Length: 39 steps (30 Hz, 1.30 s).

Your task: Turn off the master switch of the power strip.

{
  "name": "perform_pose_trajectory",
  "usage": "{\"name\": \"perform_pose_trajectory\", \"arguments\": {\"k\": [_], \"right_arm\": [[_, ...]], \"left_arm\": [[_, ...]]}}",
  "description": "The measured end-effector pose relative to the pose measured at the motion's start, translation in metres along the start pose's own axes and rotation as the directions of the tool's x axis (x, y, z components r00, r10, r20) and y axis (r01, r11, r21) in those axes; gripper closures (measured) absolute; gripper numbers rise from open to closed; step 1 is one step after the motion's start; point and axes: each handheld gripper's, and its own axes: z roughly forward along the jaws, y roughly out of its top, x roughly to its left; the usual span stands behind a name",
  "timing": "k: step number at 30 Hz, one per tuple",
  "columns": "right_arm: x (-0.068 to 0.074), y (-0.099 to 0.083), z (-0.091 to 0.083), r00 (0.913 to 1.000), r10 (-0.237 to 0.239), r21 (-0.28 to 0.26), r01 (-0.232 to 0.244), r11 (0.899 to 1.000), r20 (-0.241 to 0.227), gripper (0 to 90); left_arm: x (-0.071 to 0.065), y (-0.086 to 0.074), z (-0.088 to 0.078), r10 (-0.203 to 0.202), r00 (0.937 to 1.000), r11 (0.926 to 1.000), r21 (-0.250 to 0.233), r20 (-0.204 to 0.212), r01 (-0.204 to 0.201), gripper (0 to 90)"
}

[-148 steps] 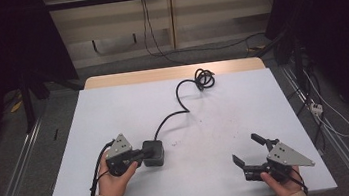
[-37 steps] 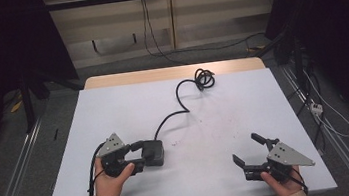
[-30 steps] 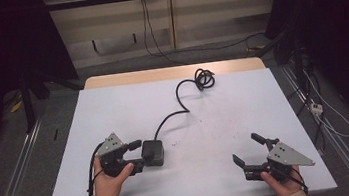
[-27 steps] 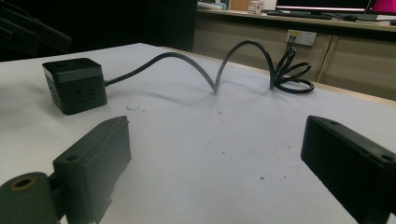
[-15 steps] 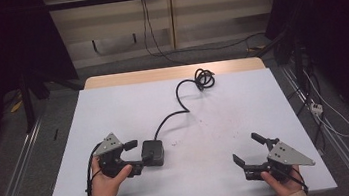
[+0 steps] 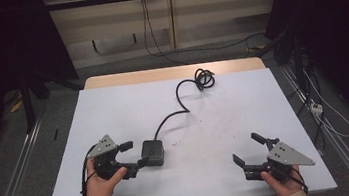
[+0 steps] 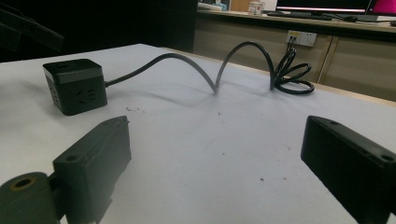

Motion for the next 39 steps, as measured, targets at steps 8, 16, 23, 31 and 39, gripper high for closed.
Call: {"name": "perform_pose_trajectory", "arguments": {"k": [8,16,23,31,39], "right_arm": [[0.0,0.0,0.0,1.0,0.001,-0.003,-0.001,1.0,0.001,8.0],[0.0,0.001,-0.001,1.0,0.003,-0.007,-0.003,1.0,0.001,8.0],[0.0,0.001,-0.001,1.0,0.003,-0.007,-0.003,1.0,0.001,8.0],[-0.001,0.001,-0.002,1.0,0.006,-0.007,-0.006,1.0,0.0,8.0],[-0.001,0.001,-0.002,1.0,0.005,-0.008,-0.005,1.0,0.001,8.0]], "left_arm": [[0.003,-0.003,-0.007,0.002,1.0,1.0,-0.005,0.001,-0.002,10.3],[0.007,-0.008,-0.017,-0.004,1.0,0.9999,-0.011,-0.003,0.004,9.4],[0.013,-0.012,-0.023,-0.013,0.9999,0.9998,-0.015,-0.011,0.013,9.2],[0.018,-0.015,-0.027,-0.021,0.9996,0.9996,-0.019,-0.018,0.021,8.9],[0.024,-0.018,-0.032,-0.029,0.9991,0.9992,-0.029,-0.03,0.028,8.6]]}}
